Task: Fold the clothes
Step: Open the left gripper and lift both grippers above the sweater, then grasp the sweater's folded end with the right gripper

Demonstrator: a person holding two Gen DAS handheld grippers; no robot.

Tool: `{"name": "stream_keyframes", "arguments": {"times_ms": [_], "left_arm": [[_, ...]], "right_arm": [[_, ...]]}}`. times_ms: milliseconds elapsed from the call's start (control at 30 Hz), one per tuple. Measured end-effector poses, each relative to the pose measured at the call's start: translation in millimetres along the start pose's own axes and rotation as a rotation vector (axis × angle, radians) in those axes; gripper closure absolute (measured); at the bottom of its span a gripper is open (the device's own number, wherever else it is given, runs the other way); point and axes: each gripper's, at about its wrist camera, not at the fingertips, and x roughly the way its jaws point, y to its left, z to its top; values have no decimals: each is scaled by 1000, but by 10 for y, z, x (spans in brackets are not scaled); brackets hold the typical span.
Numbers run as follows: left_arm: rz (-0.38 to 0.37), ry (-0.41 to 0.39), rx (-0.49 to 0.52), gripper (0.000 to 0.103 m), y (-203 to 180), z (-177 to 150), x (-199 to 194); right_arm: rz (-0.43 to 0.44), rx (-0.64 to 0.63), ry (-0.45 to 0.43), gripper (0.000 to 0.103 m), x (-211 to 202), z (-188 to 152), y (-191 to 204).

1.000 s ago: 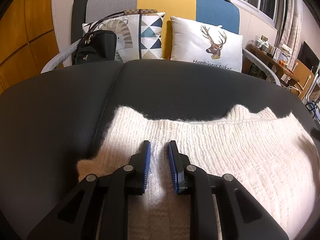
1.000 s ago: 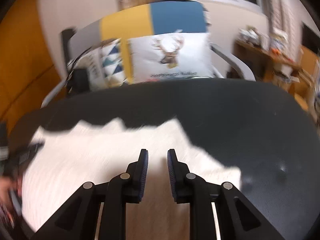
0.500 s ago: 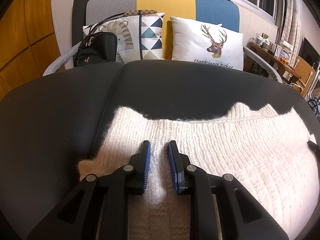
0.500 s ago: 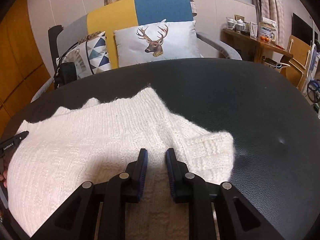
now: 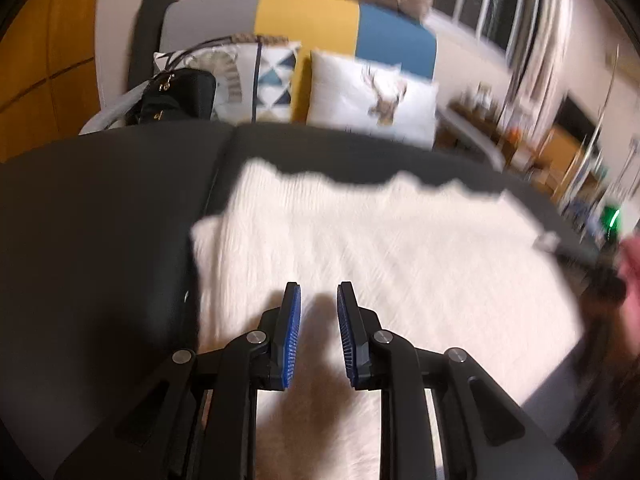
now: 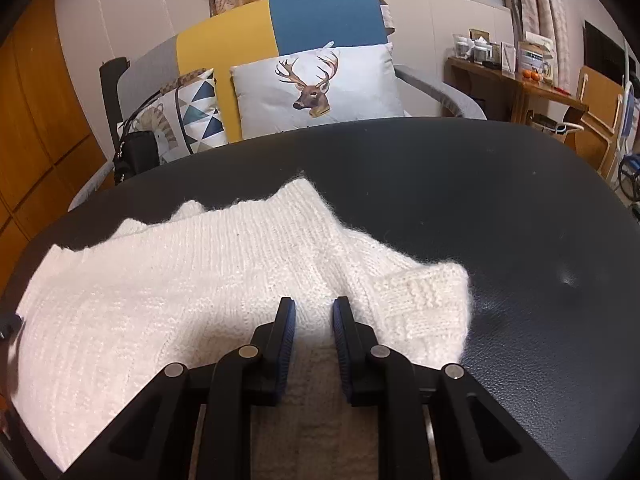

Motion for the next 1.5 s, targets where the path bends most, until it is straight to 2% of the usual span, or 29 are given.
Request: {"name": "stream_keyframes", "arguments": {"times_ms": [33,100,233,333,400,467,533,567,600,667,733,800,900,1000,1133,1233,1400,1500], "left_arm": [[28,3,19,82,8,-38,51],[25,-34,16,81,60,-65,66],[31,-34,46,81,6,-35,41],[8,-26,-3,81,65,-22,16],[-24,-27,-69,81,142,-4,-39],[-55,-42,-120,79,217,28,-138],[-73,-71,-143,62,319,79,-236],[-78,-87,-150,46,379,107,-281],[-84,-104,-157,36,439,134,-325],[-97,-132,-171,30,558,187,-403],[-111,-121,-198,22,676,225,-385],[-128,-73,-226,21,782,245,-305],[-179,58,-280,21,907,220,-88],[-226,127,-340,21,991,146,41],[-327,147,-439,21,1108,59,99],[-376,160,-491,21,1183,28,137],[-445,174,-570,21,1305,-3,192],[-466,180,-583,21,1336,16,203]], "right_arm": [[-3,-3,0,85,-1,0,6],[3,0,-2,85,-3,2,5],[41,23,-4,83,-14,-4,-46],[68,41,-5,82,-29,-15,-82],[91,56,-3,82,-54,-21,-110],[140,95,-12,82,-184,-22,-182],[202,133,-56,78,-390,-32,-295],[219,147,-66,78,-481,-43,-377],[235,162,-74,76,-571,-53,-460],[277,209,-29,73,-635,-80,-667],[305,252,18,69,-681,-137,-867],[315,274,74,66,-652,-206,-998],[336,304,167,63,-557,-297,-1154],[396,355,225,61,-425,-400,-1199],[502,478,267,59,-201,-518,-1256],[560,544,254,59,-122,-549,-1305],[601,534,293,59,-8,-486,-1231],[617,530,313,59,35,-447,-1194]]}}
